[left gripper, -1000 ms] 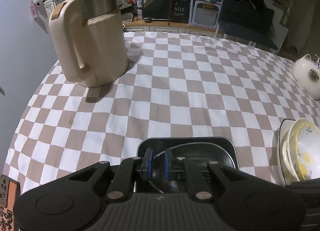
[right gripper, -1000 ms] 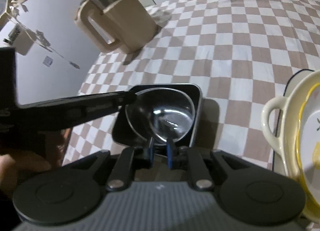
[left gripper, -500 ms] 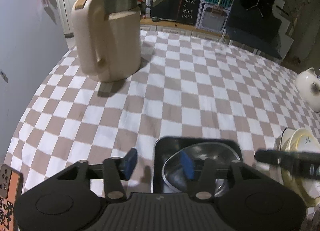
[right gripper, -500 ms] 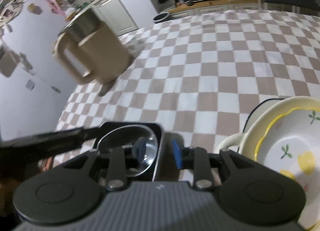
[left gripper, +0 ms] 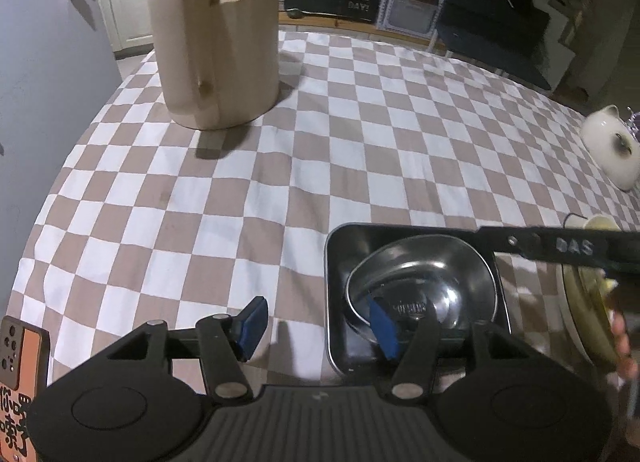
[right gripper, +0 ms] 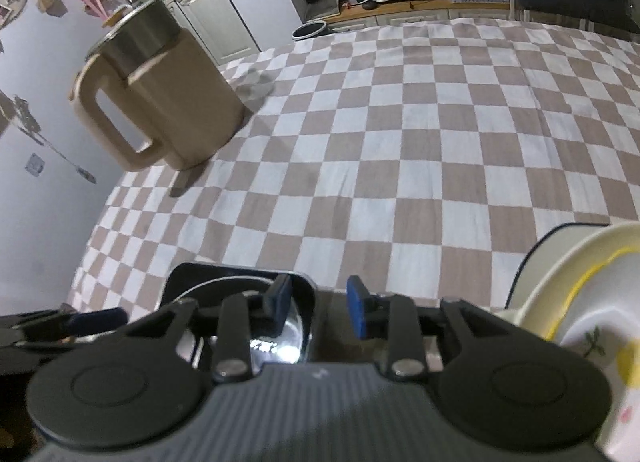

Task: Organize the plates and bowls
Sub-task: 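Move both grippers to the rim of the tray stack, then close both grippers on the tray stack rim, then lift and carry the tray stack with both grippers to the cream bowl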

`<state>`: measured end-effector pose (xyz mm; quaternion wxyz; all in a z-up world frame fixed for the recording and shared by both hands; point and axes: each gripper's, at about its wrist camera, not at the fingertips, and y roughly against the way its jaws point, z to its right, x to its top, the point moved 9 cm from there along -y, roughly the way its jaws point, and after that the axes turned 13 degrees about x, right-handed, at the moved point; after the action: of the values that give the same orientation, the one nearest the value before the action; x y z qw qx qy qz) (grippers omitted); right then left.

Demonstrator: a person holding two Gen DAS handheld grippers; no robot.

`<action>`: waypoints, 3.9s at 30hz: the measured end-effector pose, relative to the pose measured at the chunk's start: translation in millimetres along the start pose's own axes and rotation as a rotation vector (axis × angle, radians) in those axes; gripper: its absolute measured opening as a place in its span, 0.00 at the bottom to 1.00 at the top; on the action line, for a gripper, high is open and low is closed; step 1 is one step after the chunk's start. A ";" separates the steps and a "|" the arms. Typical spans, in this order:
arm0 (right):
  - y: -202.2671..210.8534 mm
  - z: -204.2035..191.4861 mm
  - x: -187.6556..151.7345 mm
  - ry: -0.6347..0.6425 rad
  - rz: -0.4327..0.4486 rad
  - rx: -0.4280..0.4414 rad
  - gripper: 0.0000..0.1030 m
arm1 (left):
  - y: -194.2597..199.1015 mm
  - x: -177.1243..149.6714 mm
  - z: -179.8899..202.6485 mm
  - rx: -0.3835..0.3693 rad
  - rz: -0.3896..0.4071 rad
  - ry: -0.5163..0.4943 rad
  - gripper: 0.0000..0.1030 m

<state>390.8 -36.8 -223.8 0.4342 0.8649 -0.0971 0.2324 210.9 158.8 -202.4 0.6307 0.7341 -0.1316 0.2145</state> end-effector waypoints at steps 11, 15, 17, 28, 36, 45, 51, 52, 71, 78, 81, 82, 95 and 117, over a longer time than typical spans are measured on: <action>-17.3 0.6 -2.1 0.015 -0.040 -0.020 0.35 | -7.4 -13.6 -1.2 -0.001 -0.053 -0.080 0.55; -18.9 2.1 -7.8 0.020 -0.055 -0.029 0.34 | -11.7 -16.6 -0.8 0.017 -0.072 -0.109 0.55; -17.7 1.1 -9.7 0.029 -0.060 -0.030 0.34 | -12.2 -15.3 -2.9 0.026 -0.067 -0.101 0.55; -14.1 -14.0 -29.0 0.099 -0.111 -0.024 0.19 | -17.6 -0.3 -6.0 0.061 -0.041 -0.064 0.45; -5.0 -10.2 -36.0 0.074 -0.127 0.003 0.17 | -22.6 9.5 1.1 0.049 -0.031 -0.041 0.28; 0.8 -10.1 -44.9 0.034 -0.143 0.045 0.13 | -21.5 13.0 7.0 0.009 -0.047 -0.006 0.14; 1.2 -10.2 -45.9 0.019 -0.141 0.051 0.12 | -24.7 10.6 7.5 -0.017 -0.071 0.006 0.11; 0.6 -9.4 -45.3 0.016 -0.140 0.052 0.12 | -24.9 10.1 7.6 -0.022 -0.074 0.008 0.09; 23.3 -9.0 -33.0 -0.025 -0.055 0.095 0.10 | 7.9 16.5 0.7 -0.141 -0.007 0.123 0.07; 65.3 -11.5 -15.4 -0.040 0.049 0.171 0.10 | 46.6 32.2 10.7 -0.200 0.109 0.189 0.07; 85.6 -6.3 -9.6 -0.049 0.095 0.178 0.10 | 58.7 35.6 23.7 -0.227 0.131 0.186 0.07; 91.7 -3.9 -8.0 -0.056 0.108 0.180 0.10 | 62.5 36.8 29.4 -0.236 0.139 0.183 0.07; 190.6 41.7 -5.1 -0.084 0.265 0.162 0.10 | 103.0 45.4 106.1 -0.343 0.218 0.136 0.07; 232.9 132.0 -32.8 -0.213 0.307 -0.013 0.10 | 84.7 37.2 223.2 -0.325 0.179 -0.091 0.07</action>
<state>317.9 -283.7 -143.2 0.3867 0.8567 -0.2747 0.2025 237.3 -72.0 -136.0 0.7126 0.6169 -0.2579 0.2123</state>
